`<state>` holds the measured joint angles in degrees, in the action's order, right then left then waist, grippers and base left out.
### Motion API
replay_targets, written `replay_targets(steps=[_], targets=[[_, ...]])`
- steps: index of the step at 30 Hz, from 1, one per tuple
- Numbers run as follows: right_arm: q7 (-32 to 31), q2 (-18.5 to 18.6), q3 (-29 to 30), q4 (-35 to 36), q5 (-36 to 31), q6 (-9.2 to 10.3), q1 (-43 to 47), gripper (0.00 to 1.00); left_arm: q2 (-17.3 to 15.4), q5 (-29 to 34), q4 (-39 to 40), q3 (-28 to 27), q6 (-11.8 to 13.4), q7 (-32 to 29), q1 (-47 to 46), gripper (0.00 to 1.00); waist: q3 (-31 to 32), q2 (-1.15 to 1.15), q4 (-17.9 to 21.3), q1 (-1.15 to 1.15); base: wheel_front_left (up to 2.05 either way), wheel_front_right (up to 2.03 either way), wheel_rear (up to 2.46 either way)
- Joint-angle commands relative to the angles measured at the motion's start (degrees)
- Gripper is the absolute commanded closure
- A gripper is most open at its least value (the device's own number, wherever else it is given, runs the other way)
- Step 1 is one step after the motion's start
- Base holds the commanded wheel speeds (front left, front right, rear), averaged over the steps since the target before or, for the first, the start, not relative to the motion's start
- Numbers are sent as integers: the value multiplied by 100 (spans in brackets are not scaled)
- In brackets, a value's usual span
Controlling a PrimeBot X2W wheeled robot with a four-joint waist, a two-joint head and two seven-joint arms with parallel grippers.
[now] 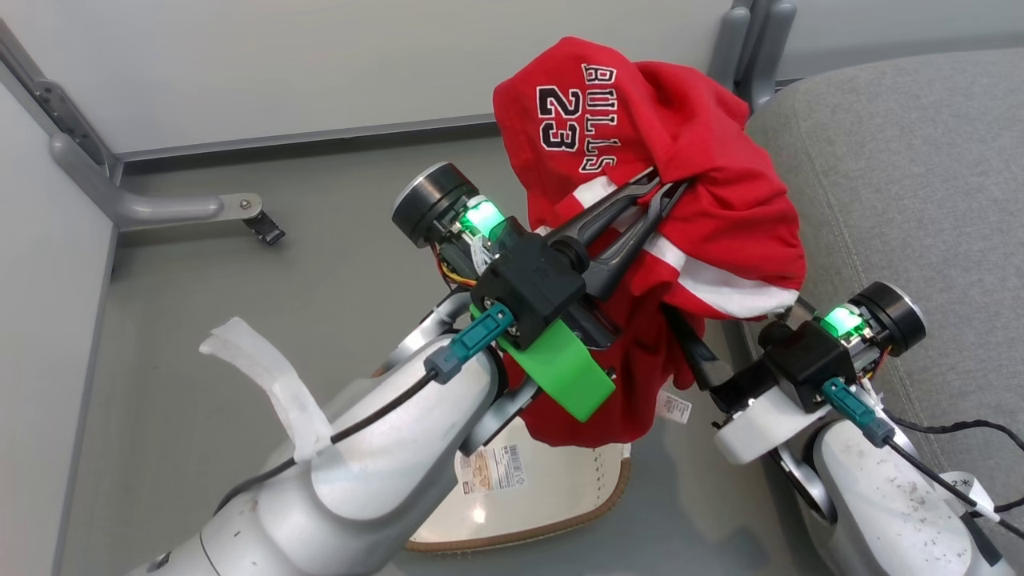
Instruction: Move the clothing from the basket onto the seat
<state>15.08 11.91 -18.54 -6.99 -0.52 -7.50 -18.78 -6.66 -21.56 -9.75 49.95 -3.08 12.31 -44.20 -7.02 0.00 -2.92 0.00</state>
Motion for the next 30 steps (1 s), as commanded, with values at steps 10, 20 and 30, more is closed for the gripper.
replay_targets(steps=[10, 20, 30], targets=[[14, 2, -124, -305, 112, 2, -230, 100, -23, -68, 95, 46, -13, -27, -123, 100, -41, 0, 8, 0, 0, 0, 0], [14, 19, -156, -147, 241, 2, -173, 100, -69, -112, -54, 41, 24, 38, -126, 100, -88, 0, 71, 0, 0, 0, 0], [14, -8, -167, -26, 349, 2, -131, 100, -66, -135, -149, 80, 44, 84, -143, 100, -107, 0, 82, 0, 0, 0, 0]])
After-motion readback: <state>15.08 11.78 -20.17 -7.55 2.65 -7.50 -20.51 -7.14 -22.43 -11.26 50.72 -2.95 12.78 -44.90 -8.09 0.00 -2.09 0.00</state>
